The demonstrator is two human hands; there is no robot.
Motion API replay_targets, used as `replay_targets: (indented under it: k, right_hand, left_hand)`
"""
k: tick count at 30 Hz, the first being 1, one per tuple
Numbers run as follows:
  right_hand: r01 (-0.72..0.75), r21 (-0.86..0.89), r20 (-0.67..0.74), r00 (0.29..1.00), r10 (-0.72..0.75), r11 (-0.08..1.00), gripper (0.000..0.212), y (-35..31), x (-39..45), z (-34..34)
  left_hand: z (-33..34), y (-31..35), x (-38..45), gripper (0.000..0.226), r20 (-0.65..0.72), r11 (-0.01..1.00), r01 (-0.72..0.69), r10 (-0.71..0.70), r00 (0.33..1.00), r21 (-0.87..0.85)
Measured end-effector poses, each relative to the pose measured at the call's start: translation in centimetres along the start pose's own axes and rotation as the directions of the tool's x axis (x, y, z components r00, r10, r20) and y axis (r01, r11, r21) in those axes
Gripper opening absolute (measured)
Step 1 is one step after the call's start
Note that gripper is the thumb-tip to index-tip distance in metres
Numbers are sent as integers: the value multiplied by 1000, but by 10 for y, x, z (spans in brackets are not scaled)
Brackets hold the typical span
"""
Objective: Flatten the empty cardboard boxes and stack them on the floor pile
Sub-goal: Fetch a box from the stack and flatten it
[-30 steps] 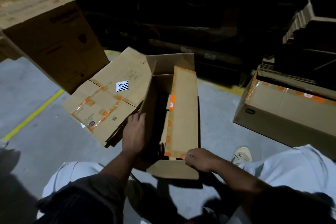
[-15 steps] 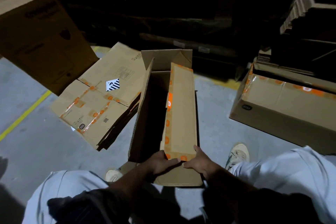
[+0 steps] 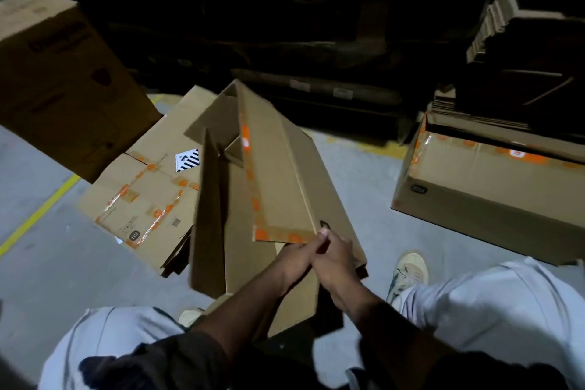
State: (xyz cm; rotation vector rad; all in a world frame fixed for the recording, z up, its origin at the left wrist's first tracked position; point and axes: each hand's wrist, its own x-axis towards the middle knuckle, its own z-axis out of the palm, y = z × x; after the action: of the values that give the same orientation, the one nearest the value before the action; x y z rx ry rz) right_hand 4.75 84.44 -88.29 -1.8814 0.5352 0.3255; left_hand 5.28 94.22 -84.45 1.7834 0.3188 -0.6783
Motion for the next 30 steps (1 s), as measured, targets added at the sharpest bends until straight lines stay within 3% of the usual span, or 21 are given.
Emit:
replay_targets:
  k: [3, 5, 7, 9, 11, 14, 16, 19, 21, 23, 25, 27, 30]
  right_hand:
    - [114, 168, 37, 992, -121, 979, 28, -11, -1, -11]
    - [149, 292, 41, 985, -168, 945, 15, -19, 2, -25]
    - [193, 262, -120, 979, -167, 946, 13, -24, 10, -43]
    - [141, 247, -328, 943, -54, 959, 9, -16, 25, -67]
    - [12, 306, -501, 853, 150, 952, 35, -10, 39, -92]
    - [-119, 515, -510, 753, 415, 849, 63, -12, 45, -124]
    - [-132, 616, -390, 805, 446, 776, 56, -17, 45, -135]
    - [-167, 849, -66, 907, 415, 501, 34, -16, 48, -135]
    - [-237, 884, 47, 903, 427, 404, 23, -15, 46, -128]
    - [-242, 872, 25, 890, 455, 426, 23, -12, 45, -122]
    - [-195, 848, -65, 885, 462, 492, 31, -6, 47, -119]
    - [-139, 792, -172, 883, 437, 594, 31, -8, 49, -119]
    - [-35, 690, -311, 888, 340, 723, 29, -16, 55, -120]
  left_hand:
    - [-7, 14, 3, 35, -97, 991, -63, 75, 992, 122]
    - [-15, 29, -3, 35, -146, 998, -65, 64, 987, -1]
    - [-30, 42, -14, 39, -133, 975, -12, -18, 991, -223]
    - [-53, 51, -29, 37, -64, 928, 3, -28, 998, -373]
    - [-80, 55, -41, 27, -51, 882, -73, 56, 997, -466]
    - [-107, 57, -61, 39, -90, 786, -152, 122, 988, -599]
    - [-116, 43, -64, 49, -104, 789, -141, 98, 990, -599]
    - [-126, 19, -64, 37, 45, 824, 35, -11, 999, -566]
    - [-131, 0, -57, 56, 52, 868, 160, -154, 987, -470]
    - [-133, -17, -49, 55, -182, 939, 218, -271, 945, -267]
    - [-138, -37, -35, 54, -433, 944, 325, -317, 844, -56]
    - [-139, -44, -25, 65, -574, 881, 441, -274, 772, 172]
    - [-120, -44, -18, 77, -735, 834, 450, -82, 673, 319]
